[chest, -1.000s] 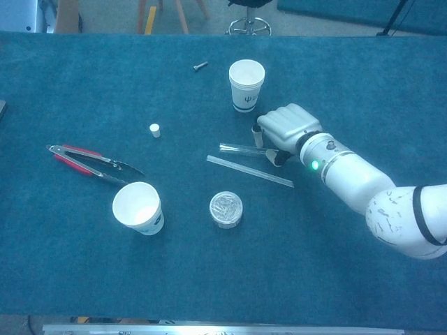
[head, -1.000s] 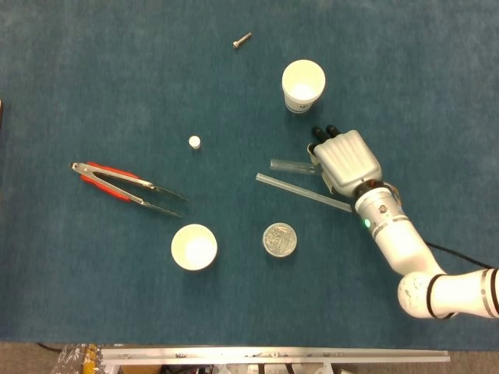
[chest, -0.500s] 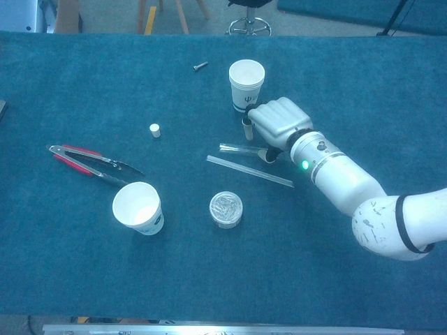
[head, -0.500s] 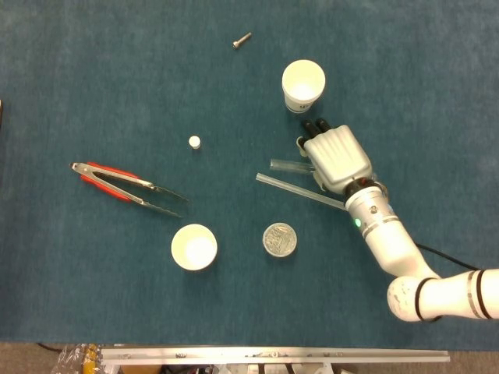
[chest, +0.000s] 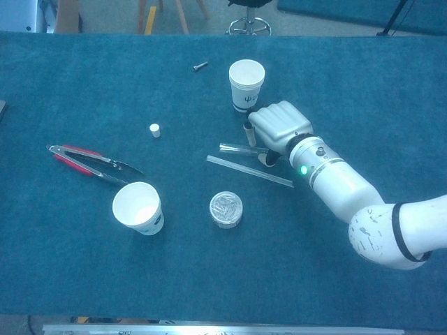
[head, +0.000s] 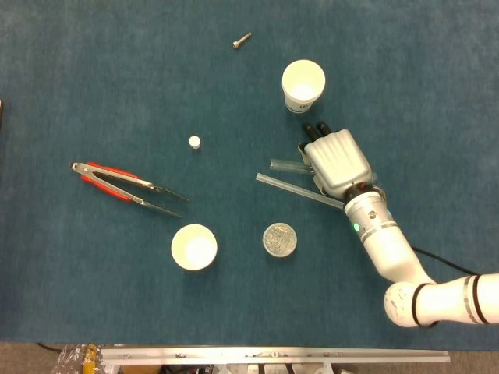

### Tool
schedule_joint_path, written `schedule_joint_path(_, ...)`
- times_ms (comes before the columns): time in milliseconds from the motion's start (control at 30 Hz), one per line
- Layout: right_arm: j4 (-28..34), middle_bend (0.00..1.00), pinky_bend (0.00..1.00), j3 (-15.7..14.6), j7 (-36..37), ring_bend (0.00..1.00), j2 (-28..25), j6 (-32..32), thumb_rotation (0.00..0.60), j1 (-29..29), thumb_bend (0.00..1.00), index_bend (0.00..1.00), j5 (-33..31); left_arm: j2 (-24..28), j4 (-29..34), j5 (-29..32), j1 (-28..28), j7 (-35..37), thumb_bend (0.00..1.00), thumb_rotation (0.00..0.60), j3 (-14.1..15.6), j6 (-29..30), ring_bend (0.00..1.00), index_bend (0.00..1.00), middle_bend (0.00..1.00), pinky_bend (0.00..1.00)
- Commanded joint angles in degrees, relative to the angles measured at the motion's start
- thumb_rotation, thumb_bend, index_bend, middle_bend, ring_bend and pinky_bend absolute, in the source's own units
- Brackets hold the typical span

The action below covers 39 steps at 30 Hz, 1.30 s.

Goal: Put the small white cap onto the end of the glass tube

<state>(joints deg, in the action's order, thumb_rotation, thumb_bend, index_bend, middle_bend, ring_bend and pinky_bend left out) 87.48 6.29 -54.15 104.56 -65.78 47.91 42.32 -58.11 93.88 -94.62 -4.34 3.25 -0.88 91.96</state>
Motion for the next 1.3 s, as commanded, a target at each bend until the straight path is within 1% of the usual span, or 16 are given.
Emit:
schedule_joint_path(33,-0.45,0.18,0.52,-0.14,-0.47,0.19,0.48,-0.41,0.600,-0.05,0.23,0.48,0.15,0.07,-0.08,-0.03,0.13,0.04,0.33,0.600,0.06,0.15,0.00,0.20,0.07,0.05)
schedule_joint_path(300,-1.51,0.18,0.52,0.01,-1.00,0.19,1.27,-0.75,0.600,-0.27,0.14,0.48,0.33,-0.02,-0.52,-0.01,0.14,0.36,0.33,0.600,0.05,0.10,0.00,0.20,0.07,0.05)
schedule_joint_path(533,-2.18,0.18,0.52,0.70,-0.99,0.19,1.90,-0.47,0.600,-0.24,0.14,0.48,0.20,-0.02,-0.73,-0.16,0.07,0.58,0.33,0.600,-0.01,0.13,0.00,0.20,0.07,0.05)
schedule_joint_path(633,-2.54,0.18,0.52,0.95,-1.06,0.19,2.27,-0.31,0.600,-0.14,0.17,0.48,0.21,-0.06,-0.82,-0.10,0.09,0.73,0.33,0.600,-0.02,0.15,0.00,0.20,0.07,0.05)
schedule_joint_path(800,-3.26,0.18,0.52,1.43,-1.37,0.19,2.88,0.02,0.600,0.09,0.27,0.48,-0.15,-0.22,-1.13,-0.04,0.11,0.98,0.33,0.600,-0.11,0.27,0.00,0.20,0.07,0.05)
schedule_joint_path(933,-3.78,0.18,0.52,1.67,-1.41,0.19,3.18,0.38,0.600,0.17,0.31,0.48,-0.47,-0.28,-1.34,0.16,0.13,1.03,0.33,0.600,-0.13,0.19,0.00,0.20,0.07,0.05)
schedule_joint_path(1300,-4.54,0.18,0.52,1.55,-1.49,0.19,3.56,1.13,0.600,0.11,0.32,0.48,-0.86,-0.23,-1.30,0.41,0.20,0.92,0.33,0.600,-0.08,-0.02,0.00,0.20,0.06,0.05)
